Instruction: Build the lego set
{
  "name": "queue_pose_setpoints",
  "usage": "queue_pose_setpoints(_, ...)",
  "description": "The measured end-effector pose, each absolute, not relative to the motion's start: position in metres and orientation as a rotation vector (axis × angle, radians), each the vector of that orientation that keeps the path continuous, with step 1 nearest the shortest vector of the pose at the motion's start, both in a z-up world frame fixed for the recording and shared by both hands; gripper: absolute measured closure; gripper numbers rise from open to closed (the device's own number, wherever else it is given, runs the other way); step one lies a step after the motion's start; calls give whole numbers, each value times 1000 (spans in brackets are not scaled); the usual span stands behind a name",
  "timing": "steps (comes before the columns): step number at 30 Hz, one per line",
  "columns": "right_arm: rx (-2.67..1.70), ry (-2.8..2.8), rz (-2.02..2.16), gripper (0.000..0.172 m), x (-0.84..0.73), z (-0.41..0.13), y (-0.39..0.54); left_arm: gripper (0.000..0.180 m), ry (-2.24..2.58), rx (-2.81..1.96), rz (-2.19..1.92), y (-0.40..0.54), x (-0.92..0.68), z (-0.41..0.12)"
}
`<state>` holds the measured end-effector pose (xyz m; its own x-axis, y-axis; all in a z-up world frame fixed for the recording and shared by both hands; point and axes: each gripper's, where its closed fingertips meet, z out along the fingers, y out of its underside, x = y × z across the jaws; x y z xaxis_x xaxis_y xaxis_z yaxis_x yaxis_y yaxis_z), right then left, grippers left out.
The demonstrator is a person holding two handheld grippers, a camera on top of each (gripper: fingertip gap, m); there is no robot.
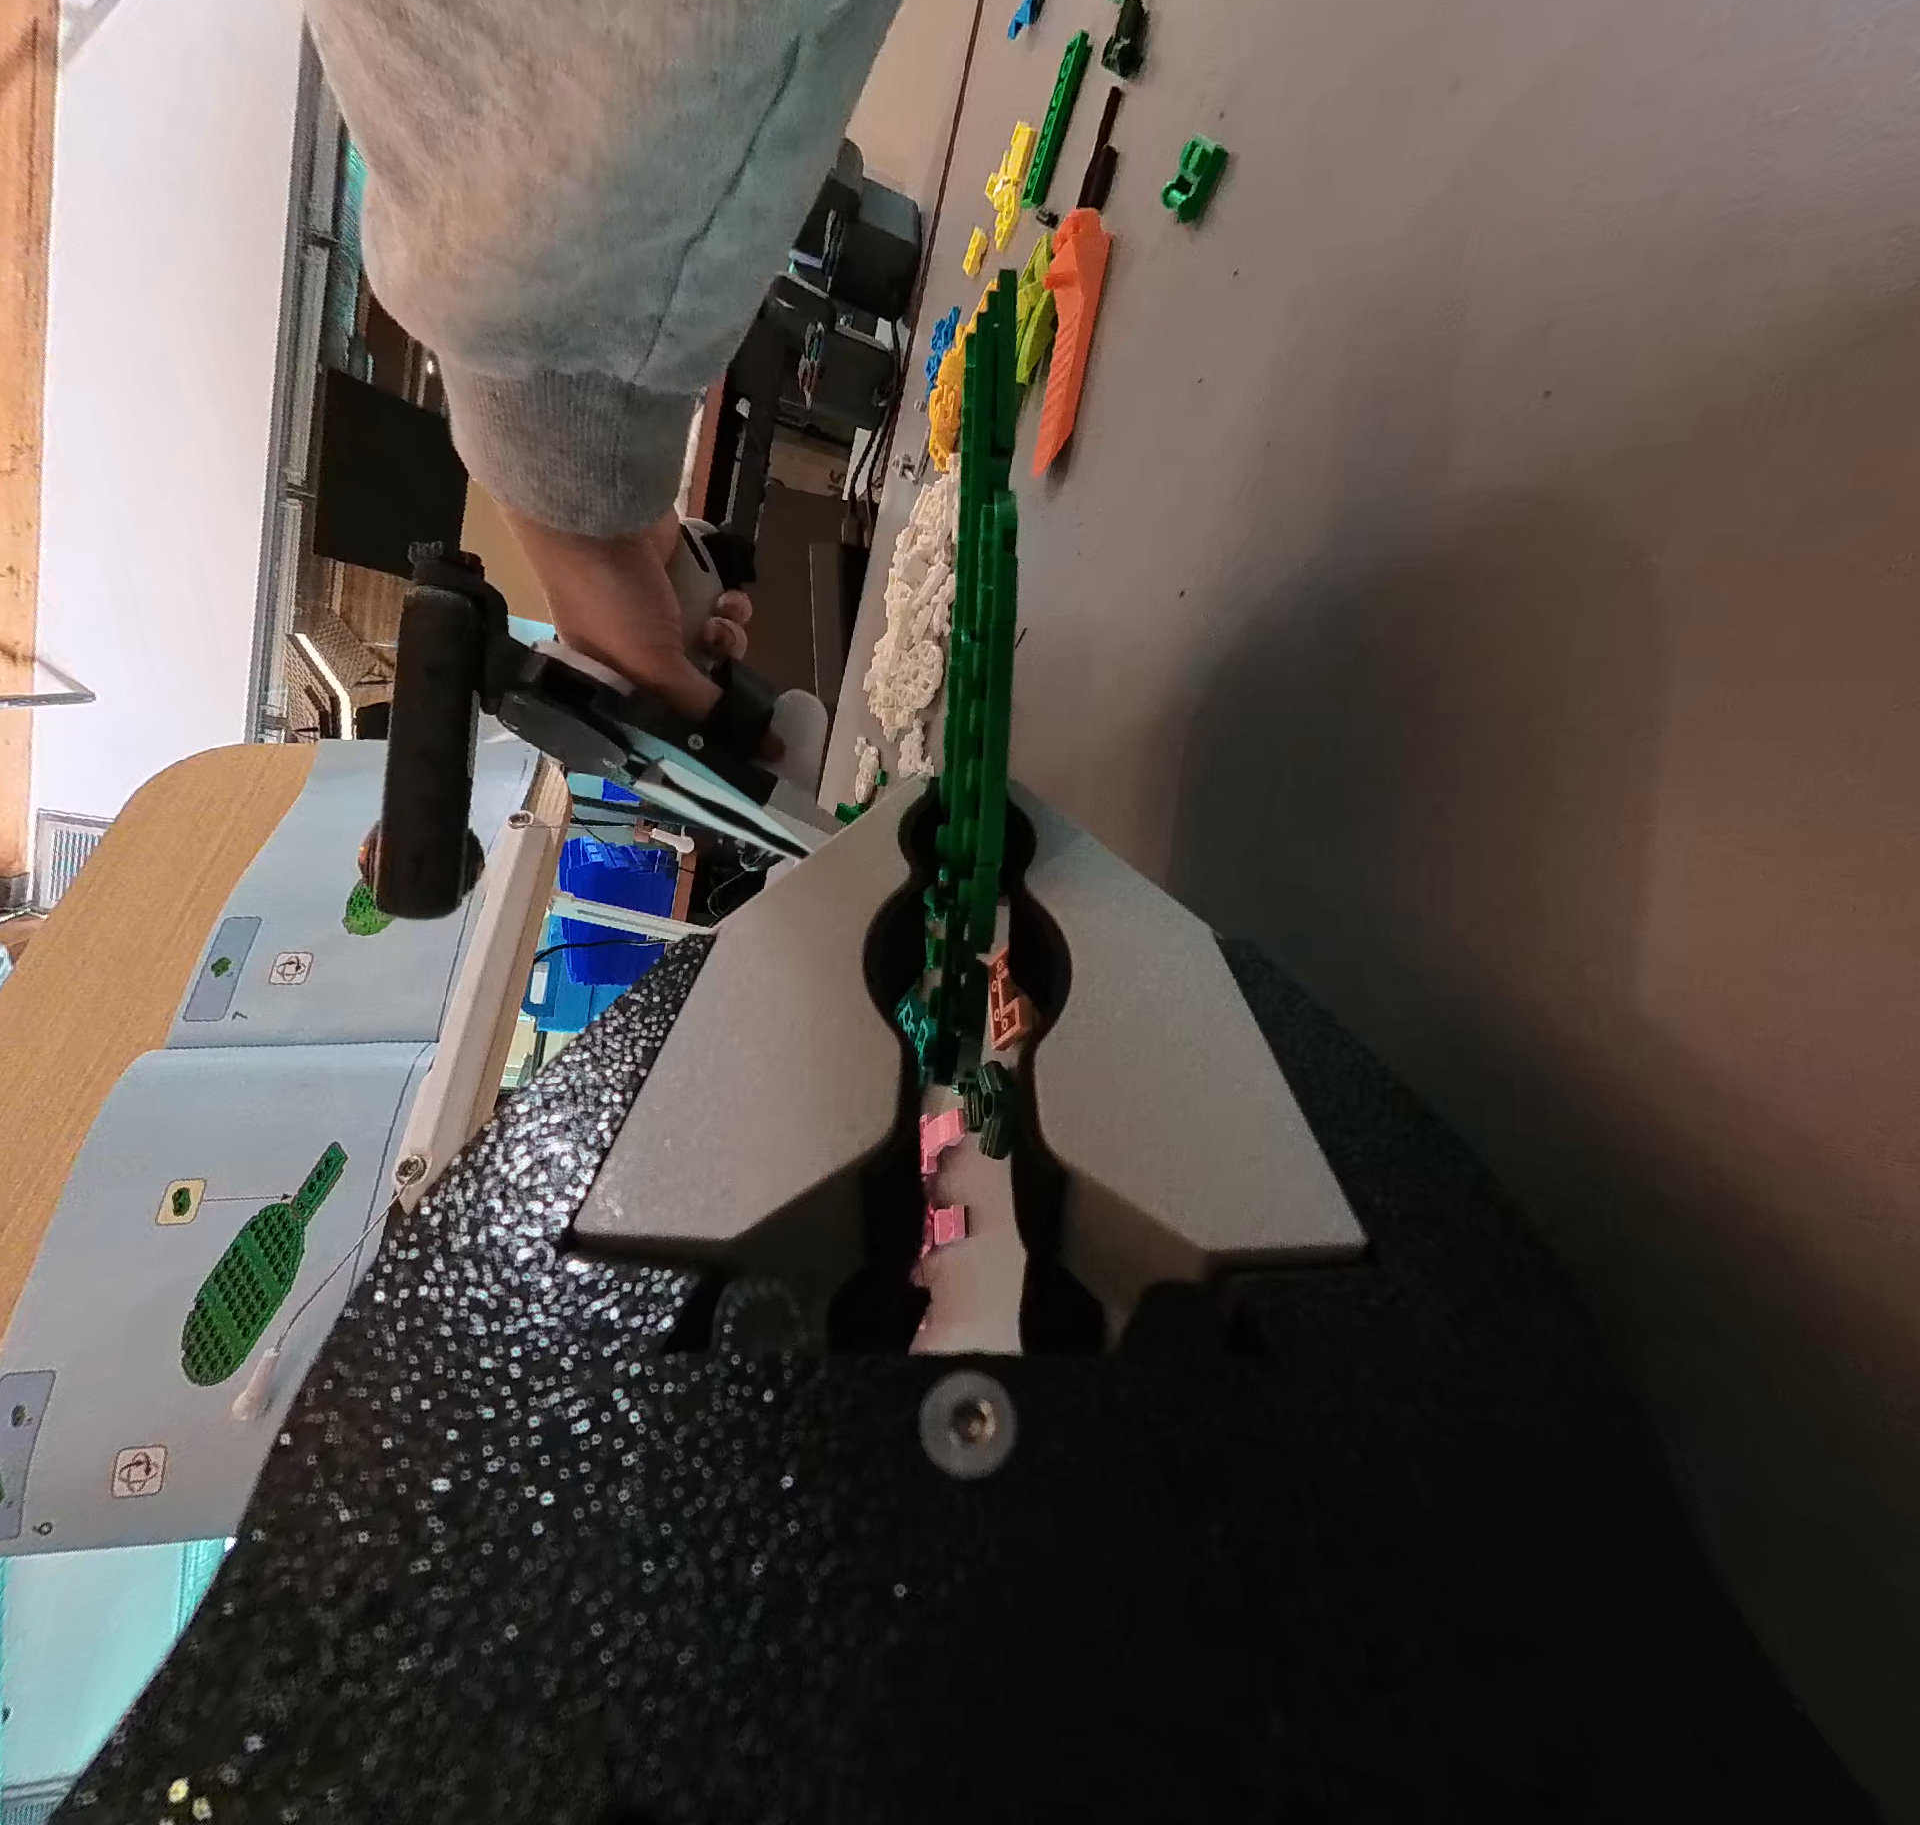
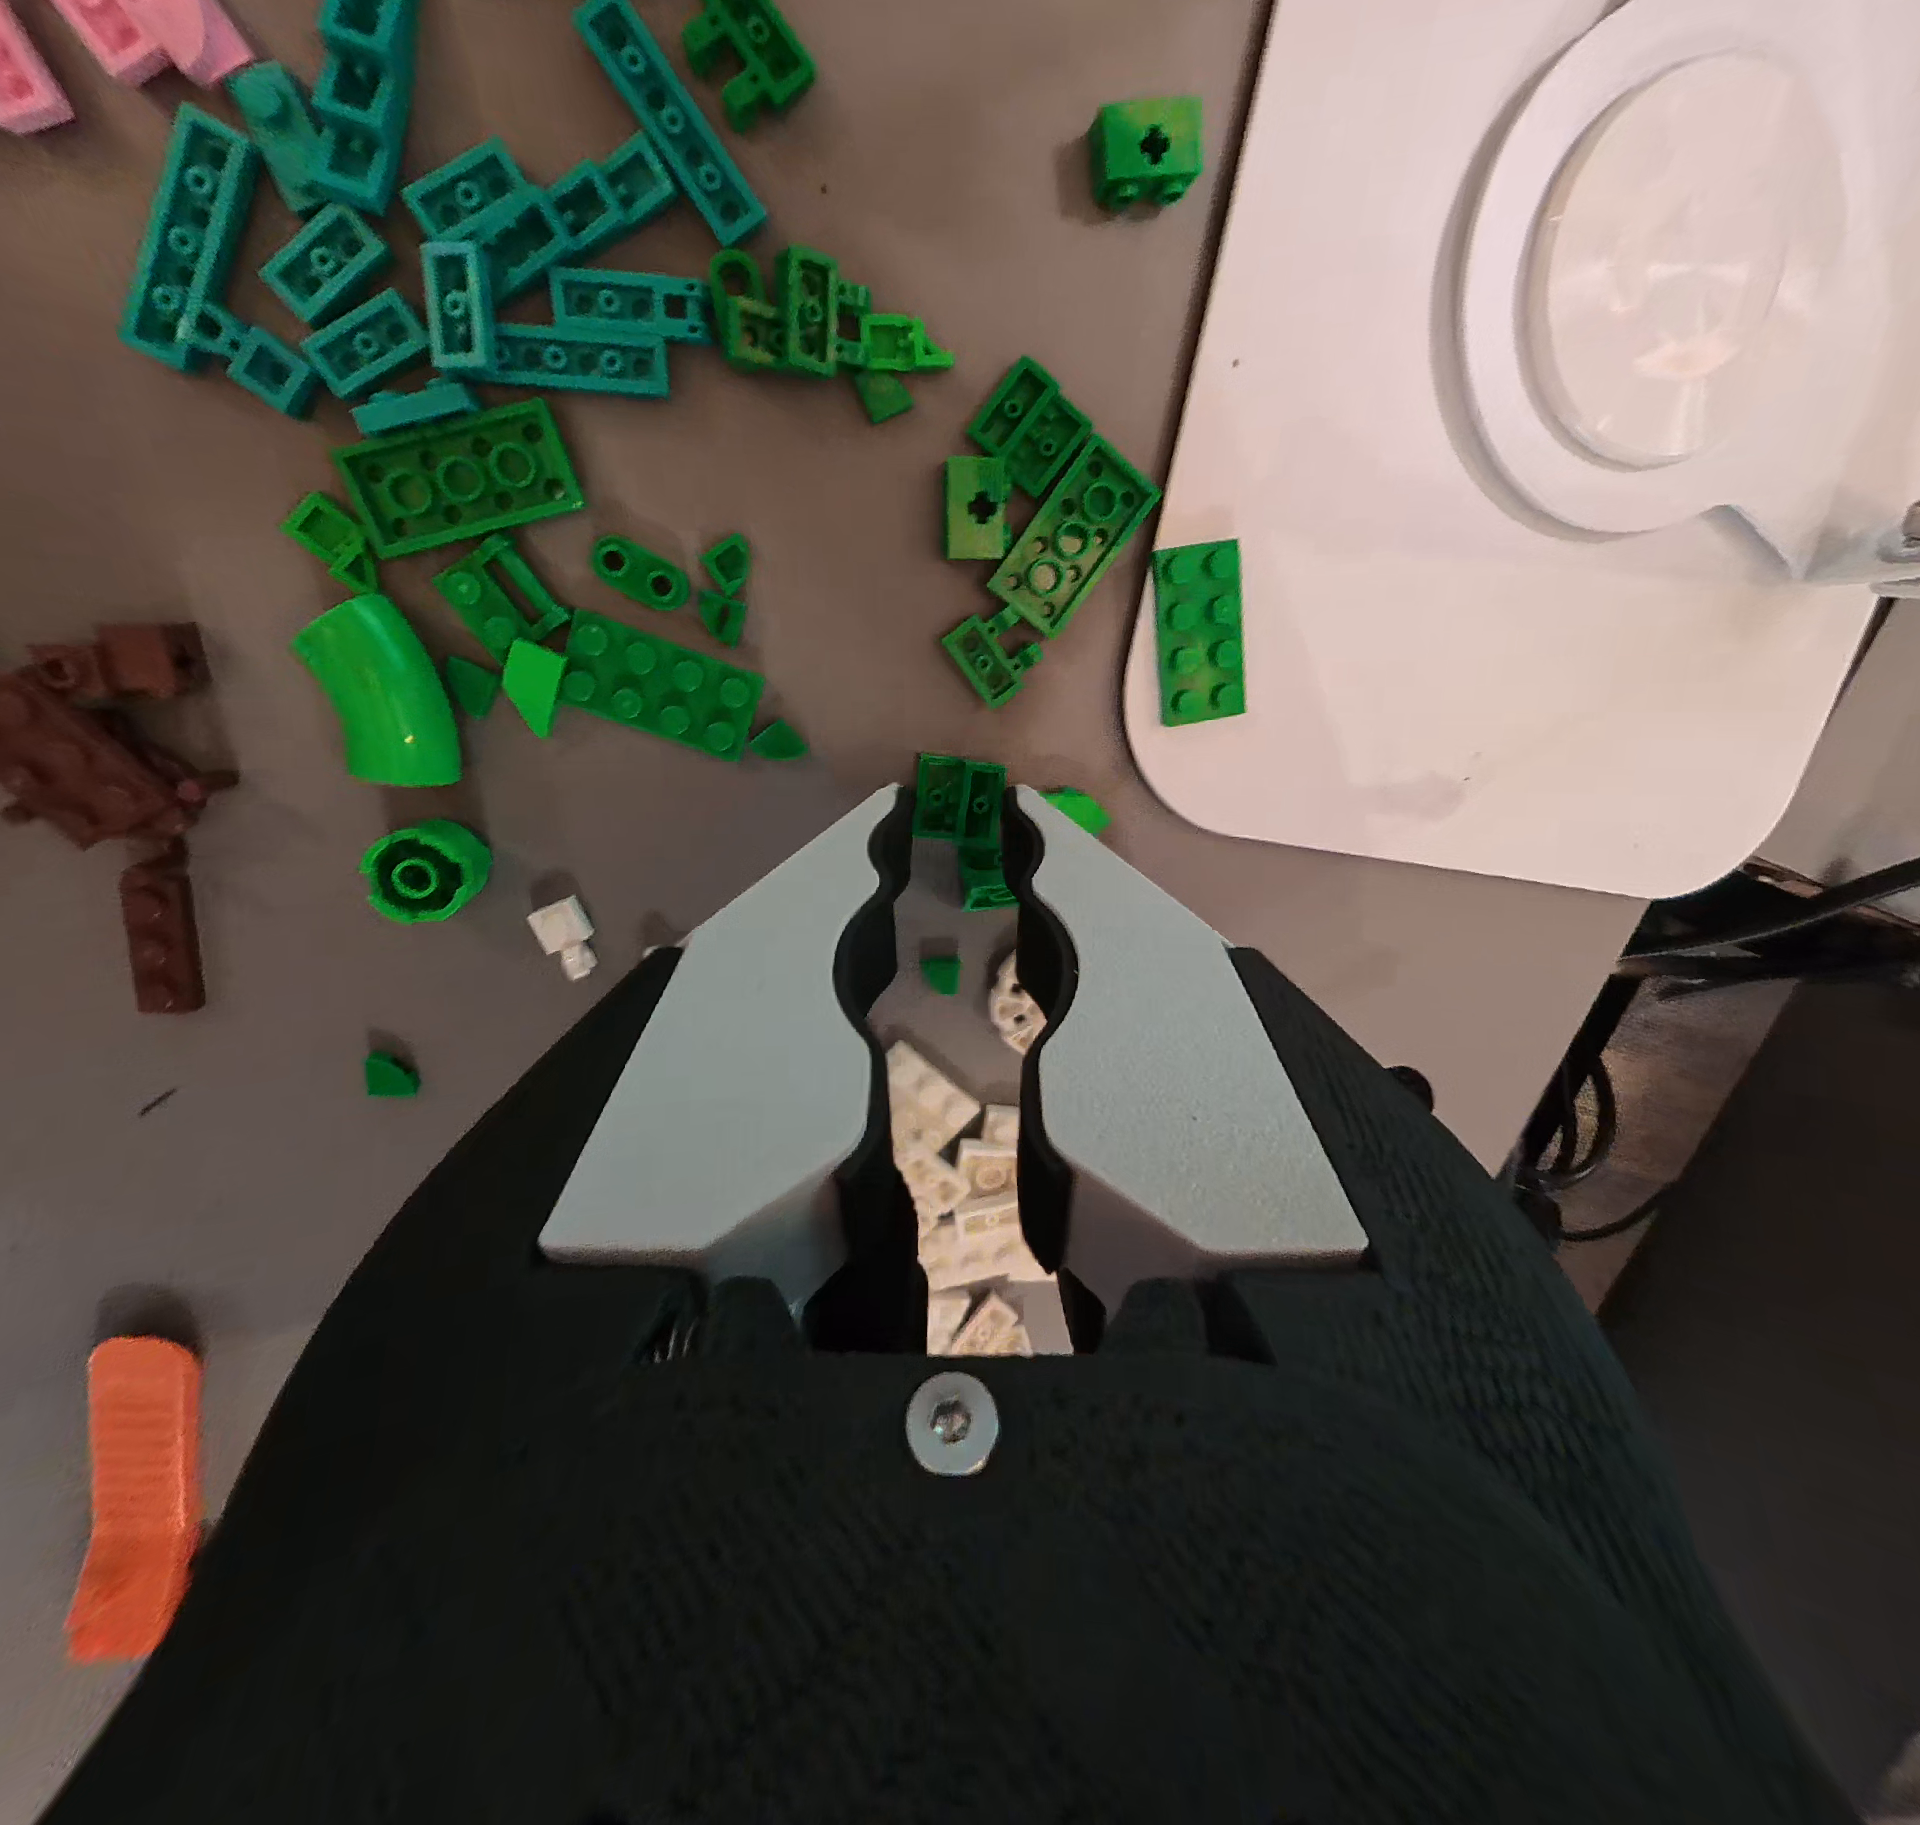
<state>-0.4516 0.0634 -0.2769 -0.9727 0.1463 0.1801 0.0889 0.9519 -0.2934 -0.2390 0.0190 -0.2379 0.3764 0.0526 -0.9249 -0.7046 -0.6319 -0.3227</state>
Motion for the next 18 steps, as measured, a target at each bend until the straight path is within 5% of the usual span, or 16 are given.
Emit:
queue_pose_setpoints(8,-159,-2876,573,156,-437,-269,63,175,564,-1908,1316,19,-239,-238)
queue_pose_setpoints(18,-47,-2417,1375,156,-420,-195,30,175,566,-1911,1318,19,-239,-238)
